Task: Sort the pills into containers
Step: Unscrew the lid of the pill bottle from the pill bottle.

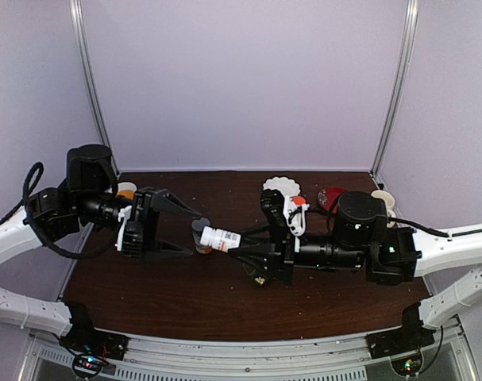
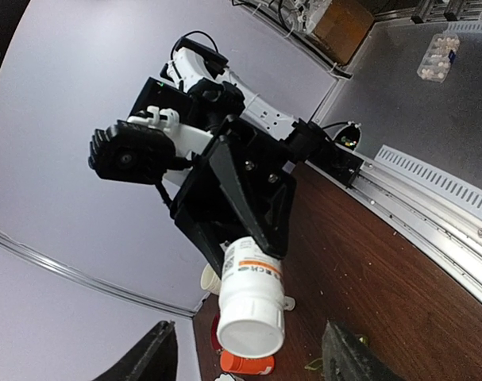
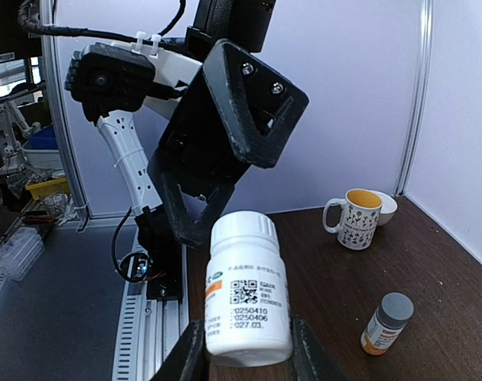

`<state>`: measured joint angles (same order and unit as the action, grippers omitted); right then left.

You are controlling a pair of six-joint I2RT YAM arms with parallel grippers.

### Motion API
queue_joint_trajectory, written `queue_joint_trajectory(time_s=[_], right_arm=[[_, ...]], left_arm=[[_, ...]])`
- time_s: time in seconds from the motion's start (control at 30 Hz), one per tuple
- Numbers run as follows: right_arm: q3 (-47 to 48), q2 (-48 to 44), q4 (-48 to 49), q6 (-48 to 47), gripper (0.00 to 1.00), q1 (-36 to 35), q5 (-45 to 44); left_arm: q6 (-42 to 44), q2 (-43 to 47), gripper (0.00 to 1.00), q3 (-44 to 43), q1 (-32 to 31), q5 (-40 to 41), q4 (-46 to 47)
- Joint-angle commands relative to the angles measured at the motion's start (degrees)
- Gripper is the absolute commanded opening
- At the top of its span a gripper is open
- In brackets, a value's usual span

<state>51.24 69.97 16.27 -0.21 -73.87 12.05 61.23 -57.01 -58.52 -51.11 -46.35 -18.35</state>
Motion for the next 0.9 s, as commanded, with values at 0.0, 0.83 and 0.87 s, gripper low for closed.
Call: queue_joint_trajectory(time_s=[0.0,0.83,0.87], right_arm=[[2.27,0.72,1.75,2.03,0.00,0.54,1.23],[1.69,2.62,5.61,3.15,0.00,1.26,2.47],[1.08,2.56,6.89,3.23,0.00,1.39,2.48]], left_arm=[[0.58,-0.45,0.65,-1.33,-0.46,1.42,0.95],[-6.36,-3.26,0.20,-2.84,-1.18,3.70,3.10],[-8.06,-3.56,0.15,-3.06,-1.18,3.71,3.48]])
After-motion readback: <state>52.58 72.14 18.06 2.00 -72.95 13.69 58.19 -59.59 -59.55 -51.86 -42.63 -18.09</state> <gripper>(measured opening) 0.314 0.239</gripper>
